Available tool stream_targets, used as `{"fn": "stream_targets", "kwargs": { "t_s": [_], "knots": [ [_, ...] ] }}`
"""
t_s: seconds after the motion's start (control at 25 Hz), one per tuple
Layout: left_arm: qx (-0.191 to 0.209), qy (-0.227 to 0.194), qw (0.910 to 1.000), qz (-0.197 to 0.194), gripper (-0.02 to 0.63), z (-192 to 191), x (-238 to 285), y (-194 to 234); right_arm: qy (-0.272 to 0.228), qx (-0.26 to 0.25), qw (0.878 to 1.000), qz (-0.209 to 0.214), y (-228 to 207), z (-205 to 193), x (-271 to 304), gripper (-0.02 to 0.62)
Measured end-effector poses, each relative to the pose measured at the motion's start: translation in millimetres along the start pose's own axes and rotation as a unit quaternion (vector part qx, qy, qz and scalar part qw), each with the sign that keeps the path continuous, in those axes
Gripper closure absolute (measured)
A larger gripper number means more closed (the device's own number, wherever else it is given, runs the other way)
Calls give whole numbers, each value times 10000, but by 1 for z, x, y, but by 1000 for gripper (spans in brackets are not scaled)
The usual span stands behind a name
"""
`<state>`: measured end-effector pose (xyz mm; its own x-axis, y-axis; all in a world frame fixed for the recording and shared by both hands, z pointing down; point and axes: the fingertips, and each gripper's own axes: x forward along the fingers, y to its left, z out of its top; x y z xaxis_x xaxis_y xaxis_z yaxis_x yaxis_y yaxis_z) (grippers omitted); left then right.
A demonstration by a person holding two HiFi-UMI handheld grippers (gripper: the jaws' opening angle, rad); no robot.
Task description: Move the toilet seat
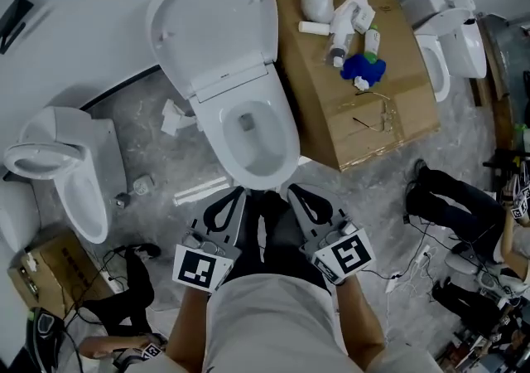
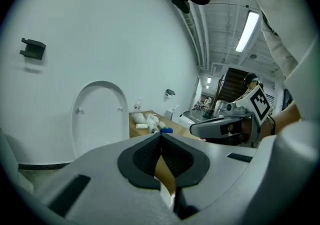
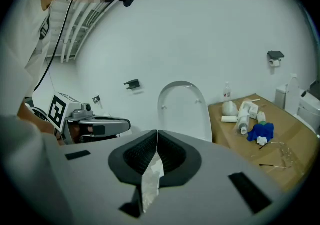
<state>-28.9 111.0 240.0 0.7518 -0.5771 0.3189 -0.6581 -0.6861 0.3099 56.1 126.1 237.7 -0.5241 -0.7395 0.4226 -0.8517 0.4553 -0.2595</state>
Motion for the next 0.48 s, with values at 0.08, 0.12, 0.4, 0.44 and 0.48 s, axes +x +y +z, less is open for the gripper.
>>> {"fn": "stream_targets", "kwargs": {
  "t_s": [0.08, 0.12, 0.4, 0.44, 0.48],
  "knots": [
    [-30, 93, 9999, 54, 598, -11, 8, 1, 89, 72, 9999, 51, -8, -12, 4, 581],
    [-45, 122, 9999, 62, 598, -17, 12, 1, 112, 102, 9999, 69, -12, -18, 5, 581],
    [-264, 408, 9988, 60, 598, -60, 32, 2, 462, 366, 9983, 27, -35, -67, 11, 581],
    [-303, 452, 9985, 64, 598, -67, 35, 3, 504, 390, 9980, 17, -39, -74, 12, 581],
    [-319, 480, 9983, 72, 598, -75, 38, 5, 542, 411, 9977, 7, -43, -81, 13, 581]
  ]
}}
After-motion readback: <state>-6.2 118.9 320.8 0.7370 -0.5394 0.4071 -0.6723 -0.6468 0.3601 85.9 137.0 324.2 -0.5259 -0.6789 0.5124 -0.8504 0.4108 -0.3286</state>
